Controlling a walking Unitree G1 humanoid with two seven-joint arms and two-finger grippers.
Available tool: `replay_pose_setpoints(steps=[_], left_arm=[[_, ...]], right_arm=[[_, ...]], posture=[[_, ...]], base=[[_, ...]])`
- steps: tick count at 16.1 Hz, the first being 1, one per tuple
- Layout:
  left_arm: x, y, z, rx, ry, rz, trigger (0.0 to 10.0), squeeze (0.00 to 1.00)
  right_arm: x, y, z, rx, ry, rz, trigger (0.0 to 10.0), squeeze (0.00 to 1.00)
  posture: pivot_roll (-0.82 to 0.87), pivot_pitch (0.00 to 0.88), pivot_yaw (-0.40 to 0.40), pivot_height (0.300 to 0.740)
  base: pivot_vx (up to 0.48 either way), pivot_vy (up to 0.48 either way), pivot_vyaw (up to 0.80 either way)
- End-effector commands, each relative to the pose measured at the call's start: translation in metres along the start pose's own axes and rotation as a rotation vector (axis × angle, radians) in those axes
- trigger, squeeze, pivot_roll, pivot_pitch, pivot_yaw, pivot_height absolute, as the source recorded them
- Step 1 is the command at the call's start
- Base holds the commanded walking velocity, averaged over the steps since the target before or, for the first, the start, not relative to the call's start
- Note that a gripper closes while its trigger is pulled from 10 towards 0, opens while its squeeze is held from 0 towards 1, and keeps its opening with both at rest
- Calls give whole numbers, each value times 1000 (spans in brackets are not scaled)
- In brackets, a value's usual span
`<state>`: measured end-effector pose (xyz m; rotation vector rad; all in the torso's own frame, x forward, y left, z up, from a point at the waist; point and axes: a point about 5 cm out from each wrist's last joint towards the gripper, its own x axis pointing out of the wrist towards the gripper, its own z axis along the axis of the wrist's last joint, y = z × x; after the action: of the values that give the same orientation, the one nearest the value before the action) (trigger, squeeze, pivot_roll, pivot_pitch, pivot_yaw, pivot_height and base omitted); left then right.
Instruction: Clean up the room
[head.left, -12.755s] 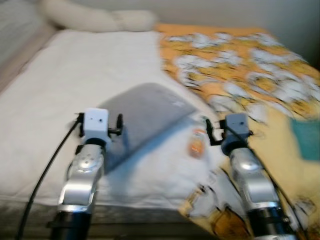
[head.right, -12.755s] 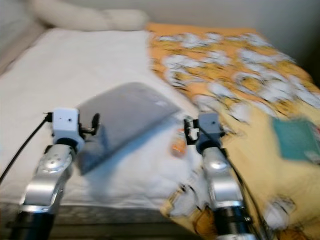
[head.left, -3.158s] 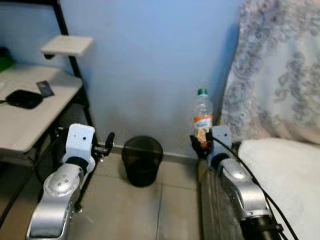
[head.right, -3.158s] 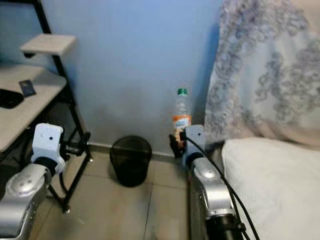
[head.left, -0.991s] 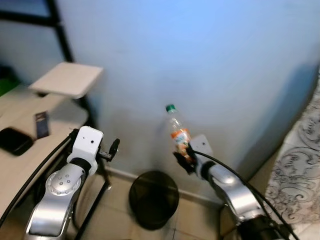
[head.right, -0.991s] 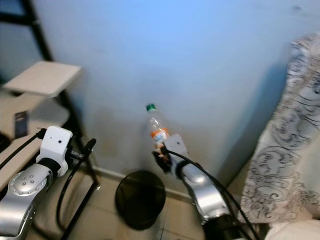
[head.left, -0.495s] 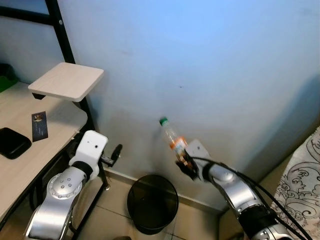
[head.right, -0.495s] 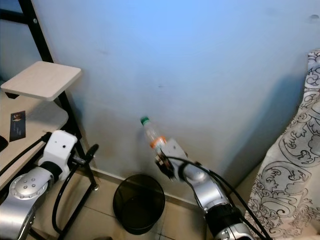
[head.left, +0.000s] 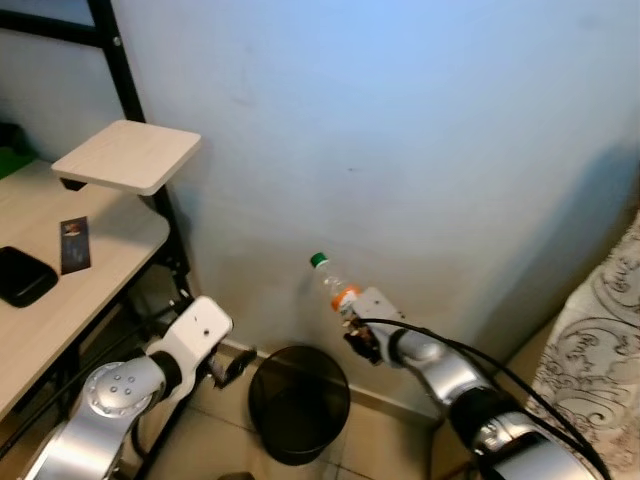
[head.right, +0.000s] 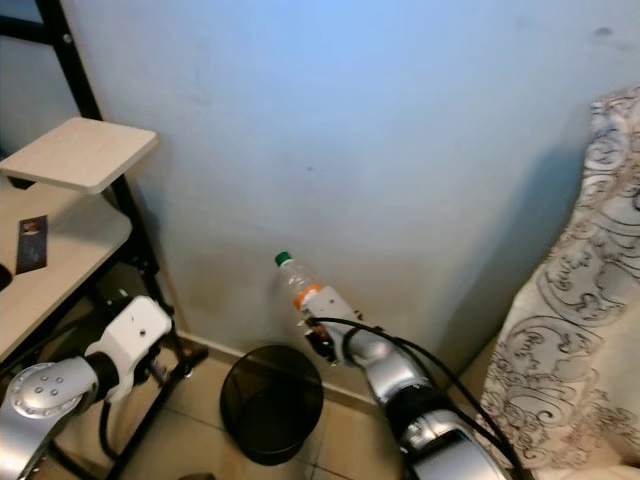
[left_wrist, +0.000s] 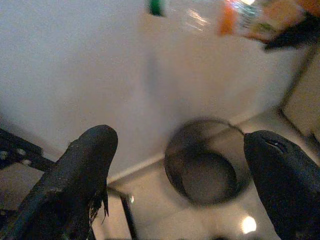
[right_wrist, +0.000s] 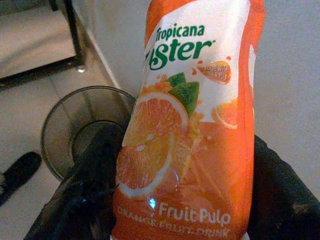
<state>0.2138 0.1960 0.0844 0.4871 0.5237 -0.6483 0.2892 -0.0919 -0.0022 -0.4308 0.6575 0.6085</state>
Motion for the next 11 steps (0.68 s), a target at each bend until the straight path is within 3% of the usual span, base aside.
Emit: replay_pose_setpoints(steps=[1, 4, 11], left_arm=[[2, -2, -10, 40, 57, -81, 10000, 0], [-1, 2, -16, 109, 108, -120, 10000, 0], [-3, 2, -16, 114, 94, -119, 10000, 0]], right_arm=[[2, -3, 2, -1, 15, -25, 10000, 0], [8, 7, 8, -61, 26, 0, 10000, 0], [11, 13, 6, -58, 52, 3, 10000, 0]], posture=[[141, 0, -44, 740], [150, 0, -51, 740], [153, 0, -61, 740]], base=[[0, 0, 0], [0, 0, 0], [0, 0, 0]])
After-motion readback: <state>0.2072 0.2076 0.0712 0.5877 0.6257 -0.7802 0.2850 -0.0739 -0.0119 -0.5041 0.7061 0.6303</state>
